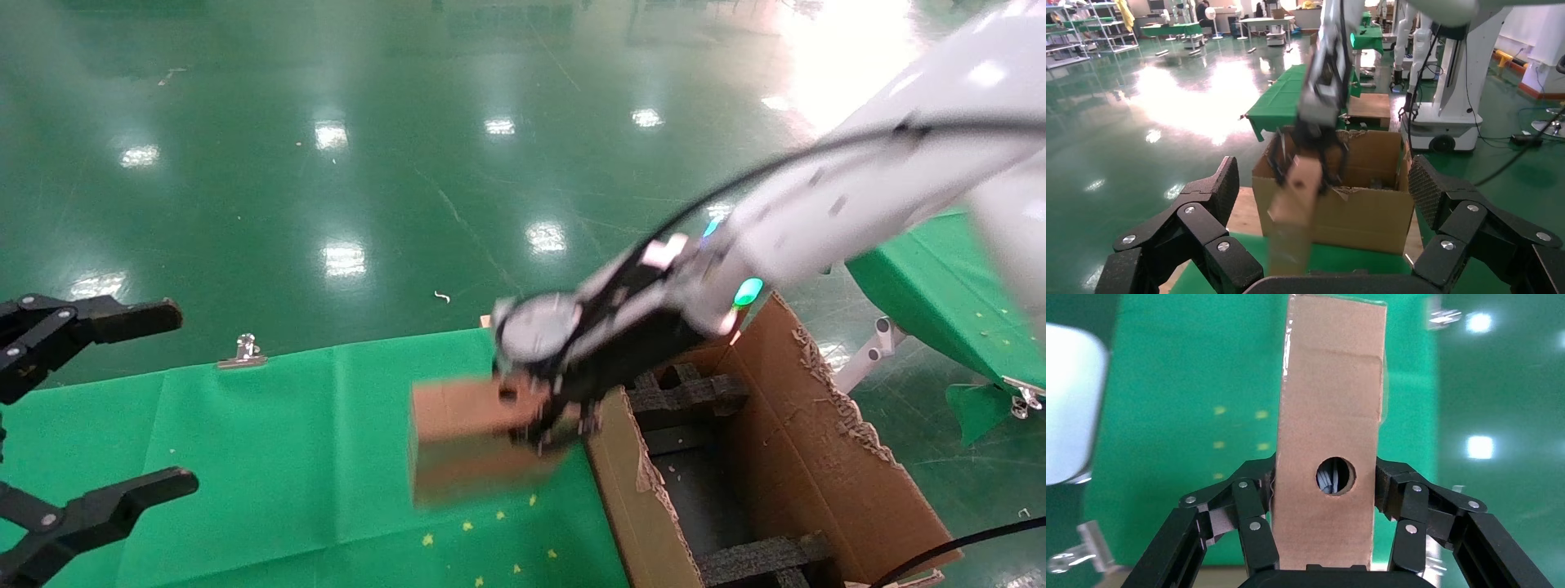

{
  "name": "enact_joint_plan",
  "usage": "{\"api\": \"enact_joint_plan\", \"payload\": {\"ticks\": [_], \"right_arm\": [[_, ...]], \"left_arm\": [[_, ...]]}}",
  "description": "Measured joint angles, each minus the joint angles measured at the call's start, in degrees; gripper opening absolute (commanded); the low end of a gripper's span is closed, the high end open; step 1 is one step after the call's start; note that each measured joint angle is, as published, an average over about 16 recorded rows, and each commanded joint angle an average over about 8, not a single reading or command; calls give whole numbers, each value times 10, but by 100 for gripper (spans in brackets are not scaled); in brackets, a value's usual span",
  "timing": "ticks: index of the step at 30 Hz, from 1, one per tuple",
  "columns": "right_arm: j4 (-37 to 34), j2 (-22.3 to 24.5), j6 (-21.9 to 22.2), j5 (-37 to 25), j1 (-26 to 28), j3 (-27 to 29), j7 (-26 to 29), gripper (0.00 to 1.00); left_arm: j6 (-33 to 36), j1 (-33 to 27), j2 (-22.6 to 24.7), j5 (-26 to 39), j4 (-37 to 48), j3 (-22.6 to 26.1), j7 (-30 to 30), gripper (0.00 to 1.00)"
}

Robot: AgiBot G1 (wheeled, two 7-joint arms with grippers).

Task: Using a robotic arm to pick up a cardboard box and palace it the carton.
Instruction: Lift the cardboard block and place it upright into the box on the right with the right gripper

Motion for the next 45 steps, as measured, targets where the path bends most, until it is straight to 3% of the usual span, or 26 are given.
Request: {"api": "enact_joint_plan", "payload": {"ticks": [10,21,32,45], "right_arm": [[-106,13,-5,62,135,-45,-51,0],[-183,44,-6,108,214,-130,-104,0],[-223,141,-9,138,275,-231,-133,0],[-223,261,-10,157,334,-369,-134,0]], "left_arm": [[0,0,0,0,0,0,0,100],[0,0,0,0,0,0,0,100],[0,0,0,0,0,0,0,100],[0,0,0,0,0,0,0,100]]}}
